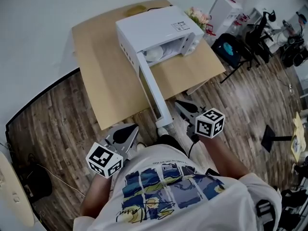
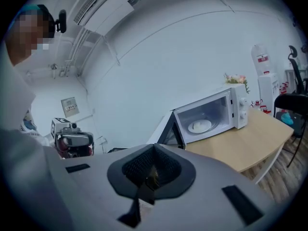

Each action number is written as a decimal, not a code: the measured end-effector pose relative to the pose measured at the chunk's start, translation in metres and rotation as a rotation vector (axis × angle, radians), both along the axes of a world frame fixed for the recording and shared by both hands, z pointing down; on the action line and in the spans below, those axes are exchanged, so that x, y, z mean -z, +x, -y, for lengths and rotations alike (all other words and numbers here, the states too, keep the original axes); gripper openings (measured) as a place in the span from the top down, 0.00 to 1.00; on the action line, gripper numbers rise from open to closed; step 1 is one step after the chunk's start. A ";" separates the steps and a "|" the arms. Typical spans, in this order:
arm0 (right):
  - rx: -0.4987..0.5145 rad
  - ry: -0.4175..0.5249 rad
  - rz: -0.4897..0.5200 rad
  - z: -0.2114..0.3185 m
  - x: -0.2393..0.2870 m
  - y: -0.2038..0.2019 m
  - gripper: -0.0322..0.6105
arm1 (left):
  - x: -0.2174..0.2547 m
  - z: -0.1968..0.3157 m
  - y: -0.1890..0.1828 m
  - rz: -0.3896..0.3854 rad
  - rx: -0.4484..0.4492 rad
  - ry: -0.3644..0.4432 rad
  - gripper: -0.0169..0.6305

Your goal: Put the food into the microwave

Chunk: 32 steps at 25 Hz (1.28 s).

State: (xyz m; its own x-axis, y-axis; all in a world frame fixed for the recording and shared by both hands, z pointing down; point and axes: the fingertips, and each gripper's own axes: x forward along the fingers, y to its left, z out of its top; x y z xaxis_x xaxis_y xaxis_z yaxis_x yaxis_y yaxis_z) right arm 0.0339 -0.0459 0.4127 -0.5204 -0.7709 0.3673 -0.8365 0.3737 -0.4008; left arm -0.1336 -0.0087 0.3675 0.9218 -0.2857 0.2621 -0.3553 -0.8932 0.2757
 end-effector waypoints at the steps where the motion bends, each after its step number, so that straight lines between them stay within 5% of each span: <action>1: 0.003 0.011 -0.007 -0.004 0.004 -0.004 0.94 | -0.001 -0.002 -0.001 -0.001 -0.006 0.002 0.96; 16: 0.111 0.099 -0.104 -0.034 0.031 -0.064 0.94 | -0.008 -0.013 -0.028 -0.022 0.005 0.004 0.96; 32: 0.147 0.130 -0.124 -0.036 0.041 -0.077 0.94 | -0.017 -0.015 -0.040 -0.017 0.030 -0.012 0.96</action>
State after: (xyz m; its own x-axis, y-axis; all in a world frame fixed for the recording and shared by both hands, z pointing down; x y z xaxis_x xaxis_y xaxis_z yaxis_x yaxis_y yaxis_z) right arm -0.0430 -0.0097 0.3720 -0.5875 -0.7352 0.3380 -0.8092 0.5365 -0.2394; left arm -0.1731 0.0065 0.3844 0.9171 -0.3103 0.2503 -0.3771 -0.8788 0.2925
